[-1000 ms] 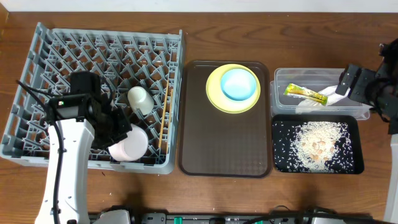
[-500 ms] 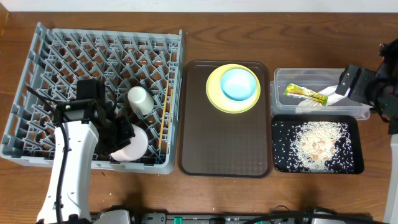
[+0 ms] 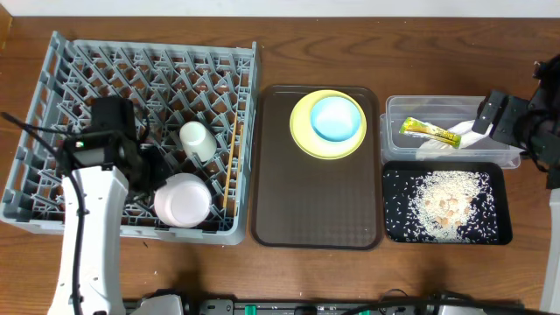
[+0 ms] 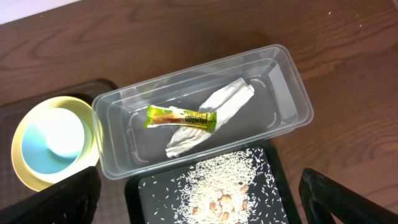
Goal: Sort waste into correct bins and load items into the dishwasher
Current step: 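Release the bowl and move the left gripper toward the yellow plate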
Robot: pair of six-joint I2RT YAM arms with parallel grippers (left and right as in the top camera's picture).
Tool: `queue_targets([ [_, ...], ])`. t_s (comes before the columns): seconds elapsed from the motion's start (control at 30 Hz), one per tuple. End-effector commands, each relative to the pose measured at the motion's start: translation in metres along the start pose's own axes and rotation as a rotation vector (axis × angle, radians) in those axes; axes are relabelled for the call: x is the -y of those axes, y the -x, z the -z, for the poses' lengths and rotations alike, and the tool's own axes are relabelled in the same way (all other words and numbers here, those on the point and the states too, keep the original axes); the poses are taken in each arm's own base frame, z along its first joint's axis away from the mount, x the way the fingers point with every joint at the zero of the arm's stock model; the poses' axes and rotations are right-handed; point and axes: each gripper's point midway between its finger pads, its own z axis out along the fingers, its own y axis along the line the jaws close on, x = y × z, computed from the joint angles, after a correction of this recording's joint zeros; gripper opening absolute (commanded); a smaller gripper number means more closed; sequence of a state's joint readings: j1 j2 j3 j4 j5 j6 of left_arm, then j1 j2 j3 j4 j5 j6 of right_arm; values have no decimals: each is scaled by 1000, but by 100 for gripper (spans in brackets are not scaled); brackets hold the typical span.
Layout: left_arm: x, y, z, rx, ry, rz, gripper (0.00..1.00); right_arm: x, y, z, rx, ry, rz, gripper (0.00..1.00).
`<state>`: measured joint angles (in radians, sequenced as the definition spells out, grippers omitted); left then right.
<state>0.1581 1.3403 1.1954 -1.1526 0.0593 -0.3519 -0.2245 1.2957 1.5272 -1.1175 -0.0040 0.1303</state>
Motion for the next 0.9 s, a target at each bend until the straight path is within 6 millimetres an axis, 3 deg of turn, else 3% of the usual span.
queue_targets([
  [0.0,24,17,40,94,-140,-4,17,1,3,3,9,-1,-17,99],
  [0.13,55,19,75,150,-342,-34,30,0,6,3,19,5,-16,99],
  [0.23,64,19,89,190,-407,-61,57,-1,9,3,34,7,-14,99],
  [0.27,64,19,92,202,-411,-63,61,-4,11,3,43,22,-13,99],
  [0.37,75,20,98,217,-467,-87,61,-15,10,3,34,90,-12,99],
  [0.57,131,9,106,232,-583,-269,56,-15,4,3,7,90,-13,99],
  [0.7,163,0,96,238,-570,-365,56,-13,-10,3,-46,83,-16,99],
  [0.87,217,-13,79,212,-628,-462,56,-13,-10,3,-49,83,-19,99],
])
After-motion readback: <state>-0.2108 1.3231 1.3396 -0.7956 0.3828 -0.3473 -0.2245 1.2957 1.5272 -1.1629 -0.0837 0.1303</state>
